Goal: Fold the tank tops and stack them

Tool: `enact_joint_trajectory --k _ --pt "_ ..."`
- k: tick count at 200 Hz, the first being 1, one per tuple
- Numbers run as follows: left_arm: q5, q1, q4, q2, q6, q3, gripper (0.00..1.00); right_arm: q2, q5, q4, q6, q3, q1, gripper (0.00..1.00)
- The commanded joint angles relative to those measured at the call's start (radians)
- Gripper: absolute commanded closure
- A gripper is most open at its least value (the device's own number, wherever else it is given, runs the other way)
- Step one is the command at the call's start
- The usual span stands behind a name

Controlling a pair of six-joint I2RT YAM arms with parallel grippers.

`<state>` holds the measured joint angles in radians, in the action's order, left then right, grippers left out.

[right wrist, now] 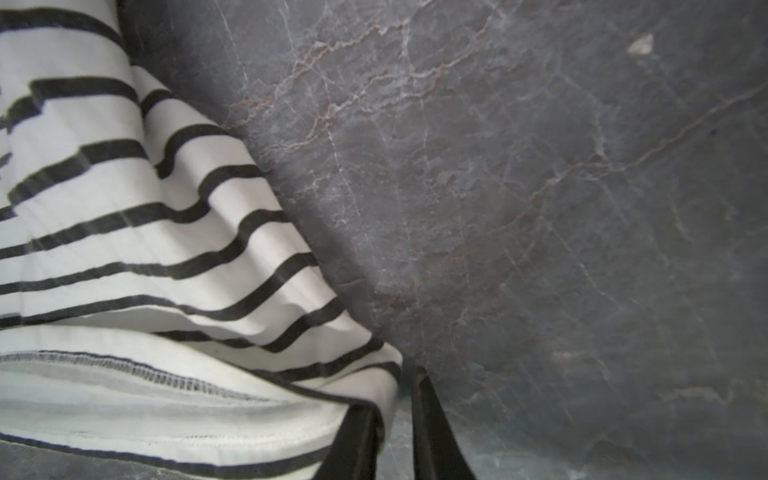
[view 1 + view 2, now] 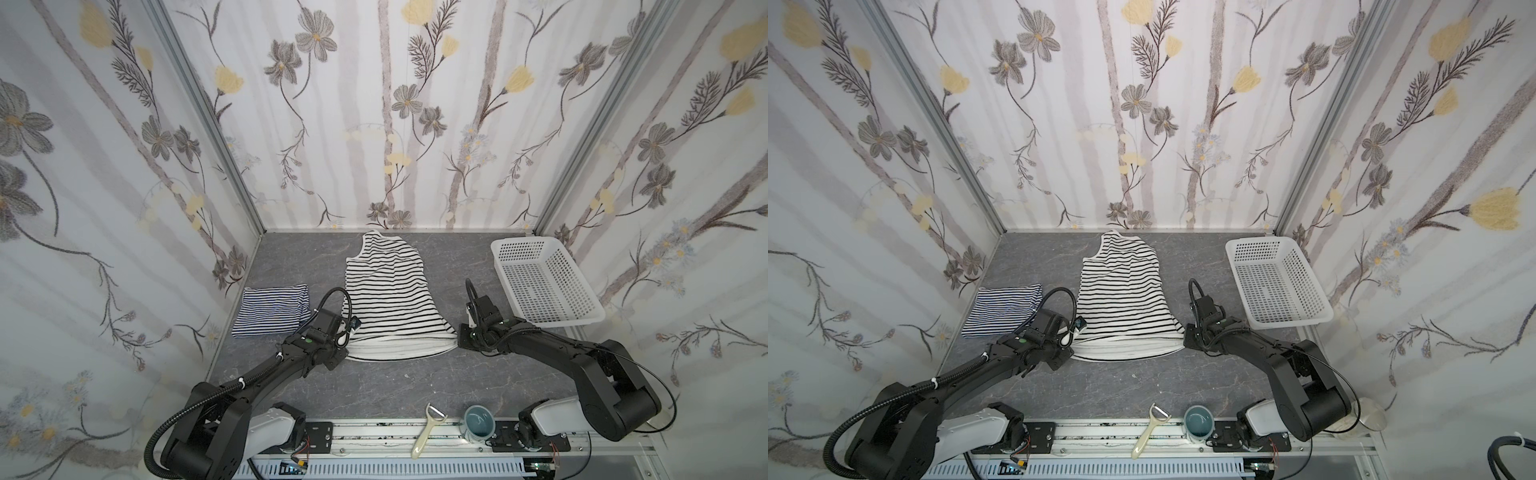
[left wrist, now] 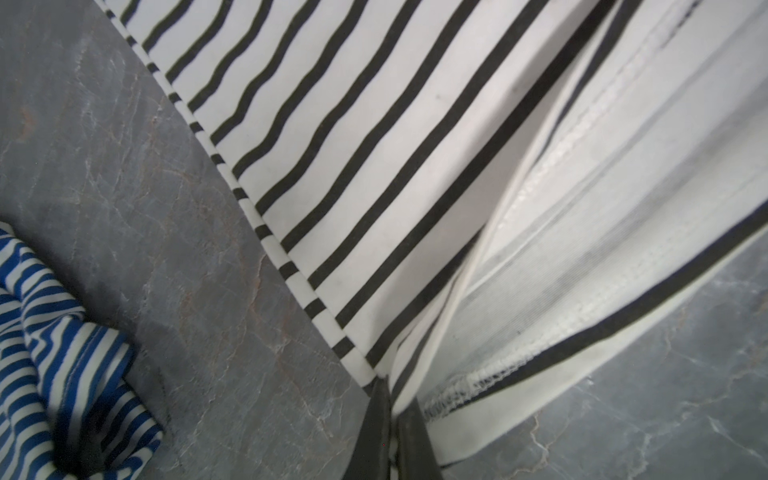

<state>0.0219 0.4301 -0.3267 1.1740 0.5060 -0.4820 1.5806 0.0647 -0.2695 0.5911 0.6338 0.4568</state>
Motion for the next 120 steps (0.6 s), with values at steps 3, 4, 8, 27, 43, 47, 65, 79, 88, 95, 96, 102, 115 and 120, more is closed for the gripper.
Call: enact_joint_trajectory --k 3,4,8,27,43,47,65,79,88,95,96,102,115,120 --pt "-0.001 -0.002 0.008 -0.004 -0.006 -0.008 1.00 0.006 -0.055 -0.009 0.006 0.013 0.010 0.87" --pt "0.000 -0.002 0.008 -0.004 -0.006 -0.008 1.00 0.007 -0.055 -0.009 0.007 0.013 0.010 0.87" --pt "0.000 -0.002 0.007 -0.004 -0.006 -0.009 1.00 0.006 -0.054 -0.007 0.009 0.012 0.013 0.87" --pt "-0.003 -0.003 0.007 -0.004 -0.008 -0.010 1.00 0.009 -0.046 0.002 0.019 0.015 0.022 0.85" --pt "-0.003 -0.004 0.007 -0.005 -0.010 -0.010 1.00 0.022 -0.046 0.009 0.026 0.014 0.028 0.79" --pt "-0.003 -0.004 0.006 -0.005 -0.010 -0.010 1.00 0.039 -0.046 0.011 0.028 0.016 0.029 0.78" --pt "-0.005 -0.003 0.008 -0.007 -0.012 -0.008 1.00 0.051 -0.052 0.016 0.035 0.019 0.033 0.79" --pt "-0.006 -0.004 0.007 -0.008 -0.013 -0.006 1.00 0.056 -0.059 0.018 0.038 0.023 0.036 0.83" --pt "-0.007 -0.005 0.008 -0.008 -0.012 -0.004 1.00 0.056 -0.065 0.018 0.040 0.027 0.036 0.86" --pt "-0.007 -0.008 0.009 -0.010 -0.013 -0.004 1.00 0.054 -0.068 0.018 0.040 0.028 0.037 0.92" --pt "-0.007 -0.008 0.009 -0.010 -0.014 -0.005 1.00 0.053 -0.068 0.018 0.039 0.028 0.036 0.94" --pt "-0.007 -0.011 0.009 -0.010 -0.015 -0.008 1.00 0.048 -0.073 0.015 0.039 0.034 0.037 1.00" --pt "-0.004 -0.024 0.009 -0.008 -0.028 -0.028 1.00 0.031 -0.079 -0.002 0.040 0.051 0.036 1.00" --pt "-0.004 -0.032 0.008 -0.010 -0.034 -0.042 1.00 0.022 -0.080 -0.009 0.038 0.061 0.036 1.00"
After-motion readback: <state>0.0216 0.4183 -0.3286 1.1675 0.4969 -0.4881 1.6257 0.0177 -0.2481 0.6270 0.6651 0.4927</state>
